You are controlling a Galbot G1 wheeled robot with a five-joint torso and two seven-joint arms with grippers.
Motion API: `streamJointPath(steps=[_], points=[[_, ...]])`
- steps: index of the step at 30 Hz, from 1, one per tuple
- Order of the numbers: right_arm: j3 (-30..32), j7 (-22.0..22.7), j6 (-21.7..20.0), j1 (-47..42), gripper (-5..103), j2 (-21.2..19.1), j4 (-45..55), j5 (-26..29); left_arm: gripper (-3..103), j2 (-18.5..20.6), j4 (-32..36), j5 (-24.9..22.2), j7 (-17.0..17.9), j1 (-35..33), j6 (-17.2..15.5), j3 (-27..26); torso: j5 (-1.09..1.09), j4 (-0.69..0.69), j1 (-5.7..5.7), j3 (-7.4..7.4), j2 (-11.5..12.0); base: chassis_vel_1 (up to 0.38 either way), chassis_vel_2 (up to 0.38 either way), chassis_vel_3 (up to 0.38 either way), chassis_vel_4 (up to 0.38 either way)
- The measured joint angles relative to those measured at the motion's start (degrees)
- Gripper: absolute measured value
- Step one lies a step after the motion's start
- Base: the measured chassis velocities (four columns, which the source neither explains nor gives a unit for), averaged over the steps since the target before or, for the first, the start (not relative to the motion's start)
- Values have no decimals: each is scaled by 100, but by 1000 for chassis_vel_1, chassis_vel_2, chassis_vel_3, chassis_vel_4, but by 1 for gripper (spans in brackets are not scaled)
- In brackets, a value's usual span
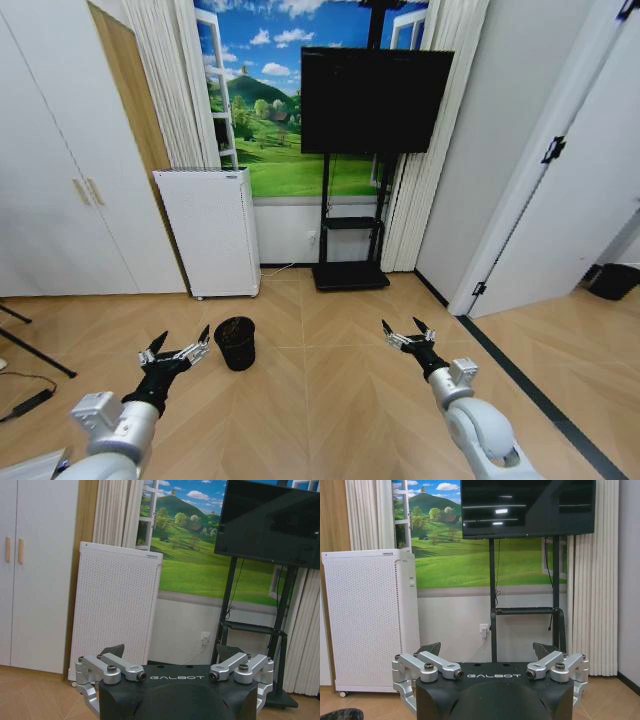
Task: Pick up the trash bin and place the garbage on the floor into it.
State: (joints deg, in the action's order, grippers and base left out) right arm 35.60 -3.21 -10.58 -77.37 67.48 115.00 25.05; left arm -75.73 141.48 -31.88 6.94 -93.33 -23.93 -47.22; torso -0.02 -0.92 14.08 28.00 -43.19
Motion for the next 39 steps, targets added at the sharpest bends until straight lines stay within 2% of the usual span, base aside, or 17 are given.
streamJointPath(steps=[1, 4, 5, 8, 14, 39], points=[[-2, 2, -7, 5, 100, -1, -1, 0, 100, -6, -6, -1, -6, 2, 7, -2, 6, -1, 0, 0, 0, 208, -187, -217, 171], [-6, 6, -8, 1, 100, 9, -2, -9, 100, -17, -30, -1, -21, 3, 35, -2, -1, 0, 0, -1, 0, 199, -193, -199, 203], [-11, 8, -4, -6, 100, 23, -9, -17, 100, -17, -37, -1, -30, 2, 53, -3, 5, -1, 0, -1, 0, 208, -185, -213, 202], [-21, 17, 41, -9, 100, 55, -47, -82, 100, -17, -70, 0, -44, 14, 84, -3, -1, 0, -2, -2, 0, 201, -170, -180, 183], [-30, 43, 65, -17, 100, 90, -77, -103, 100, -27, -95, 3, -53, 47, 113, 22, 0, -1, -4, -3, 0, 82, -90, -108, 96], [-96, 73, 125, 14, 100, 89, -210, -90, 100, -148, -199, -6, -50, 125, 154, 82, 2, 0, 0, -2, 3, -7, 10, 12, -6]])
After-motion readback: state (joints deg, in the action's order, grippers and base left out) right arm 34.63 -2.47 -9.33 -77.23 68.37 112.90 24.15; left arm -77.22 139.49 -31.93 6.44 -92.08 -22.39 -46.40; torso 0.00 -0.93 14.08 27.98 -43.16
